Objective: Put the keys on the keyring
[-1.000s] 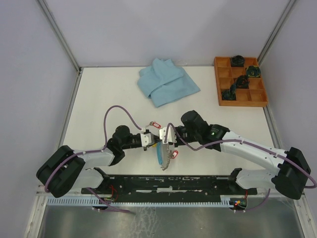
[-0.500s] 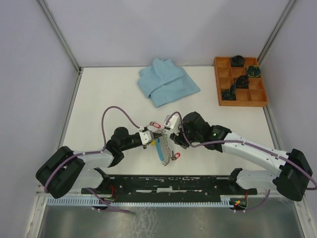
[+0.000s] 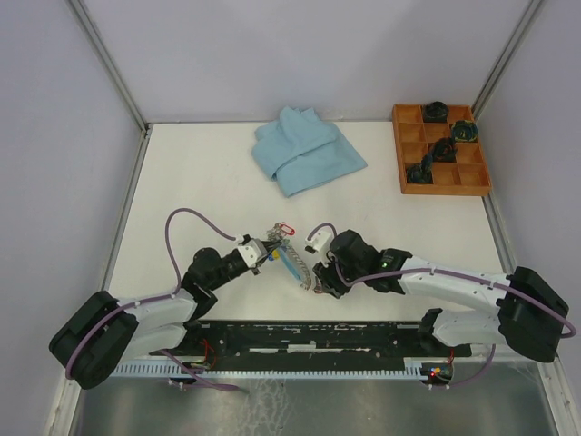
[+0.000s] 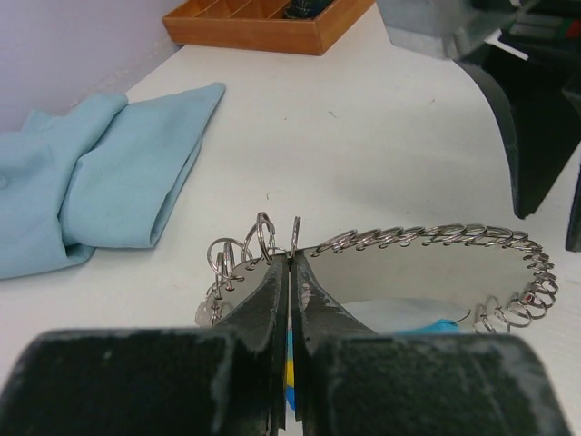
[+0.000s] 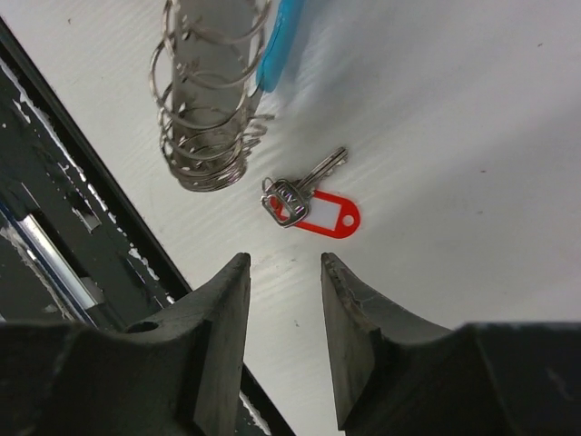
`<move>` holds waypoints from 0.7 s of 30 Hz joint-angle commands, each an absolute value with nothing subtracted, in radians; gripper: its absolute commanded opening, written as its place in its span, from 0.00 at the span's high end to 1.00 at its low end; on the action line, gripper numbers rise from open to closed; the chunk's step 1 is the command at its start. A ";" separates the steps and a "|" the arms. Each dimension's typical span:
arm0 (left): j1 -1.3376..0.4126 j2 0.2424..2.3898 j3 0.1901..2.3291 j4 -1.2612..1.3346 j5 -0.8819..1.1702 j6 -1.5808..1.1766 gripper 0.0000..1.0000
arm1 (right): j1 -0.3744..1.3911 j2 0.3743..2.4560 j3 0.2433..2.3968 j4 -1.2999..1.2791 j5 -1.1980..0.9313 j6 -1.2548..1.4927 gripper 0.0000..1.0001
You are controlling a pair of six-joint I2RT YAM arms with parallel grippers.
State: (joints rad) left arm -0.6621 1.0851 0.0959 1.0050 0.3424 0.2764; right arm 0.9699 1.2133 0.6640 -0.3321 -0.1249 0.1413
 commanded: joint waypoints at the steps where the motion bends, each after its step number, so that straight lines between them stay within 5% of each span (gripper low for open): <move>1: -0.657 1.054 0.095 1.111 0.277 0.243 0.97 | 1.025 1.231 0.634 -0.205 -0.076 0.206 0.55; 21: -0.653 1.083 0.092 1.109 0.231 0.265 0.97 | 1.123 1.366 0.649 -0.113 0.071 0.170 0.70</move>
State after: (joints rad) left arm -0.6582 1.0763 0.0856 1.0054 0.2508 0.2699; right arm 1.1156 1.3441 0.6220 -0.1829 0.0341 0.1814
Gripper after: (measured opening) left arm 0.043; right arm 0.309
